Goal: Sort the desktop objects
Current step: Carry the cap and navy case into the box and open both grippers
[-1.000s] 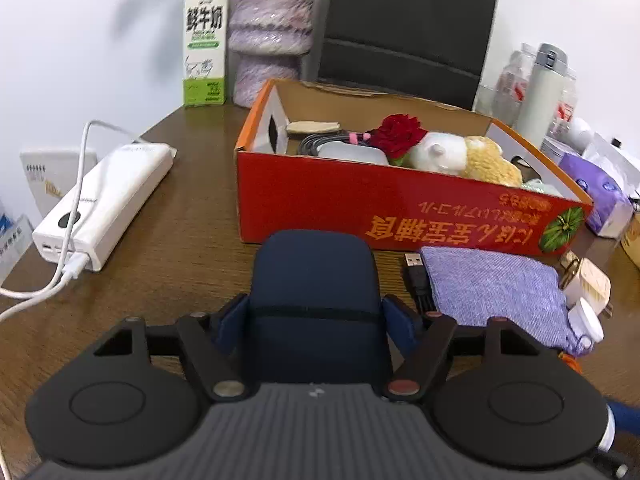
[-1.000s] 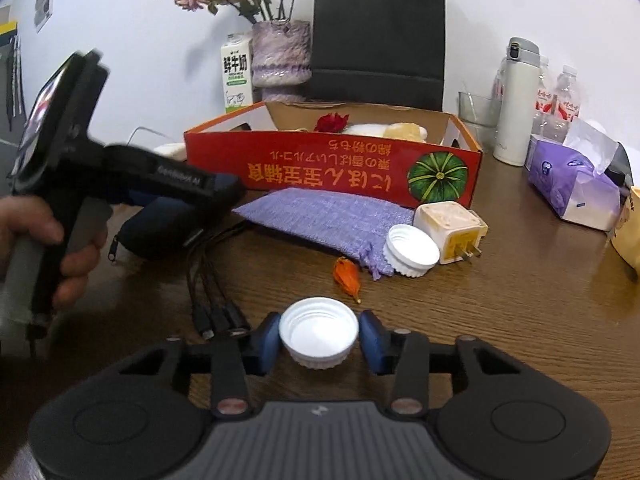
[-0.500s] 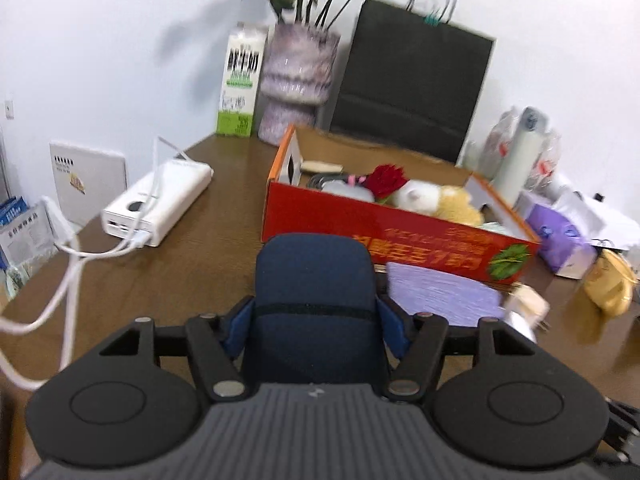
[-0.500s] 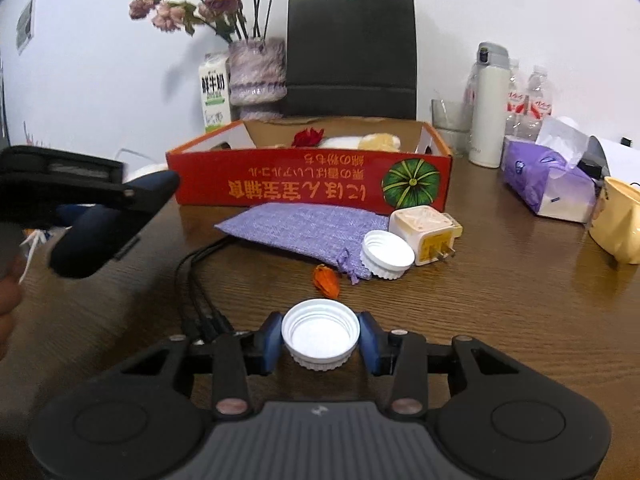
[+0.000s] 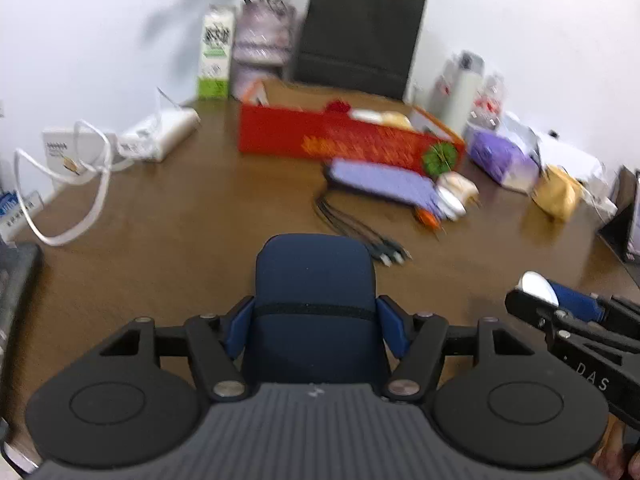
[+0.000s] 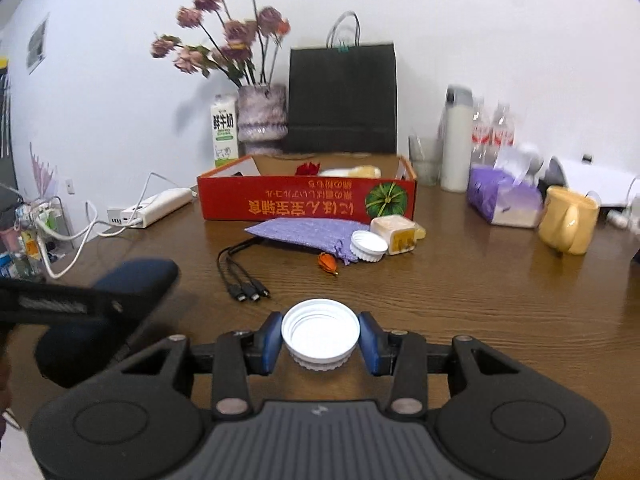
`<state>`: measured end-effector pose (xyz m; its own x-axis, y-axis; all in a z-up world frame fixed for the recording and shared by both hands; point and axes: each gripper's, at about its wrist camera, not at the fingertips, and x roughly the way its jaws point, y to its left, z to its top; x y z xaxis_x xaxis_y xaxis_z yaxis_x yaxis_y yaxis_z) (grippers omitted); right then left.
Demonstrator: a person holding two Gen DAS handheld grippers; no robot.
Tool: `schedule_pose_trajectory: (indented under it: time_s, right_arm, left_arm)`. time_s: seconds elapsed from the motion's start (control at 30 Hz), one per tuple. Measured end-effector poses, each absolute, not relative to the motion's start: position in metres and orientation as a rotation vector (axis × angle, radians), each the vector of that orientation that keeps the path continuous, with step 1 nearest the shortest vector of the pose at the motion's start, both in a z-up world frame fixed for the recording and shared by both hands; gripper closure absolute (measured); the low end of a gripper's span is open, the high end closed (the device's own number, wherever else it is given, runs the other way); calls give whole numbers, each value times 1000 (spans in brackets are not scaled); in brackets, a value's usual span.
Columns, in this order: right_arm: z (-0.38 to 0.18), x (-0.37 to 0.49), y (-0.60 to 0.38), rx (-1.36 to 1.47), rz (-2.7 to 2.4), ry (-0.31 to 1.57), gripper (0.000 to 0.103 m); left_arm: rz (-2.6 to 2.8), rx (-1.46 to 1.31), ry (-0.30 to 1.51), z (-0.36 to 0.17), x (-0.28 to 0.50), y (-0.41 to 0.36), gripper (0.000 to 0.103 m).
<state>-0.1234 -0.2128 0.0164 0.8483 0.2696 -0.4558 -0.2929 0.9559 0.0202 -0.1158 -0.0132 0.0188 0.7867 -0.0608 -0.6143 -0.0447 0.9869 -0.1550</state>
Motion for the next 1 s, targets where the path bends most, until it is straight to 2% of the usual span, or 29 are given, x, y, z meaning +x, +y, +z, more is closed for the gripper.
schedule_pose_trajectory:
  time_s: [0.37, 0.47, 0.57, 0.63, 0.73, 0.9, 1.0]
  right_arm:
    - [17, -118, -224, -26, 258, 455, 64]
    - [31, -100, -232, -16, 247, 430, 64]
    - [58, -68, -240, 7, 273, 372, 64]
    - [77, -41, -240, 10, 272, 334, 64]
    - [107, 12, -240, 40, 295, 322, 64]
    - [147, 134, -226, 76, 364, 440, 64]
    - [145, 215, -209, 45, 339, 563, 64]
  left_arm:
    - [-16, -123, 669, 14, -102, -20, 37]
    - [-43, -141, 646, 30, -81, -15, 37]
    - [-74, -53, 541, 57, -50, -21, 37]
    - [-89, -41, 536, 75, -17, -23, 37]
    - [-179, -134, 621, 101, 53, -16, 37]
    - [-147, -188, 804, 113, 182, -14, 37]
    - [-127, -182, 892, 96, 235, -15, 37]
